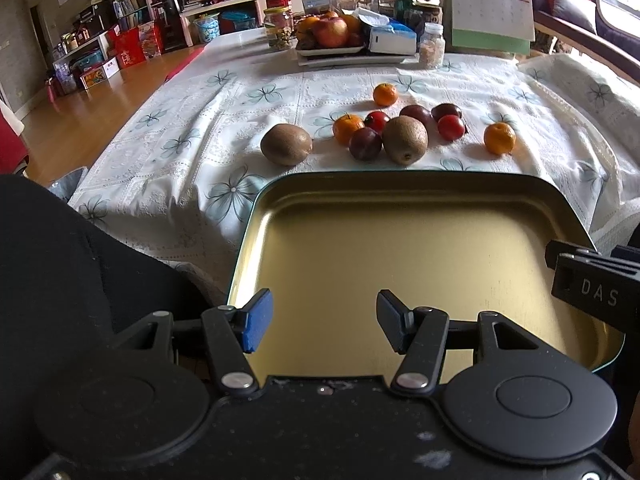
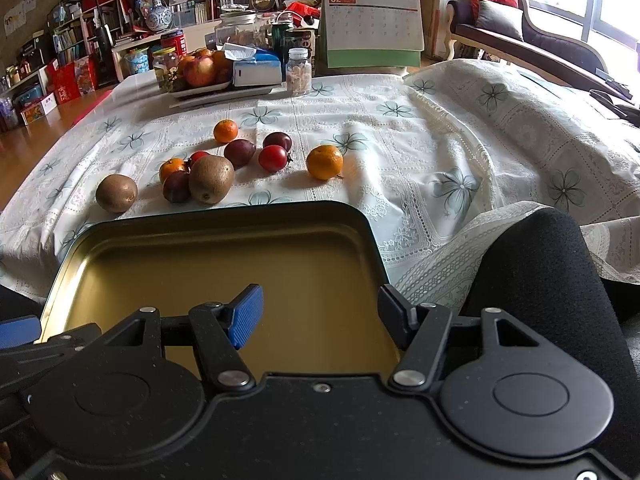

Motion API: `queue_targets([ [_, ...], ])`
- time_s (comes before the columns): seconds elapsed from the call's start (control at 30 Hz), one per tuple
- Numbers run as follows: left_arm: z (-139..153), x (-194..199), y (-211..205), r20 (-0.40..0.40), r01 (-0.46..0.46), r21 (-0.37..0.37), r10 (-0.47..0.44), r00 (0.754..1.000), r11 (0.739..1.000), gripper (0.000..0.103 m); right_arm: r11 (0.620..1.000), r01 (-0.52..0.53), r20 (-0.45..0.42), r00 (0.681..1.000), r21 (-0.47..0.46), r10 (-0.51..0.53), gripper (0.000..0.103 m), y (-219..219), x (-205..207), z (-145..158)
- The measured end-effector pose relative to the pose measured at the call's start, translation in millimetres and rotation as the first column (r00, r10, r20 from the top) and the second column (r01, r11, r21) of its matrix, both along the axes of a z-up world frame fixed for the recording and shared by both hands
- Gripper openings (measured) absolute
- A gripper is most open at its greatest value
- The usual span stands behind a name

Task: Organize fruits

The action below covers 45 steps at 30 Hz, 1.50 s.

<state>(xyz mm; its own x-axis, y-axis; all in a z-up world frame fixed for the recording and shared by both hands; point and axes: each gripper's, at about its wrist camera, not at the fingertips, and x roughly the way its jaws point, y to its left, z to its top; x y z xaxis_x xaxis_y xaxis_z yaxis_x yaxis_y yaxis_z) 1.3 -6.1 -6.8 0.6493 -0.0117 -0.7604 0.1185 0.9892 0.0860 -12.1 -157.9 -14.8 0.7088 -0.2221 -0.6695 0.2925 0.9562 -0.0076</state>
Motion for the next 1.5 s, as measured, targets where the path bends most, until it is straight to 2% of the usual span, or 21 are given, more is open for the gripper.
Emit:
queue_targets([
  [0.13, -2, -1, -3, -0.014, 0.014, 0.020, -0.014, 1.000, 1.000, 0.060, 1.000, -0.013, -0.001, 1.000, -0.012, 0.013, 0.066, 2, 0, -1],
  [0.33, -6, 1, -3, -0.061, 0.038, 0.002, -0.037, 0.997, 0.999, 0.060, 0.999, -0.036, -0.001, 0.999, -0.031, 0.036, 0.066, 5, -1, 1],
  [0.77, -11, 12, 13, -0.152, -0.069, -0.099, 0.053, 0.987, 0.993, 0.060, 0.999, -0.041, -0.081, 0.996, -0.009, 0.041, 0.066, 5, 10, -7],
  [1.5, -20, 22, 17, -0.229, -0.112, -0.105, 0.085, 0.970, 0.988, 0.059, 0.999, -0.024, -0.174, 0.984, 0.034, 0.030, 0.066, -1, 20, -15],
])
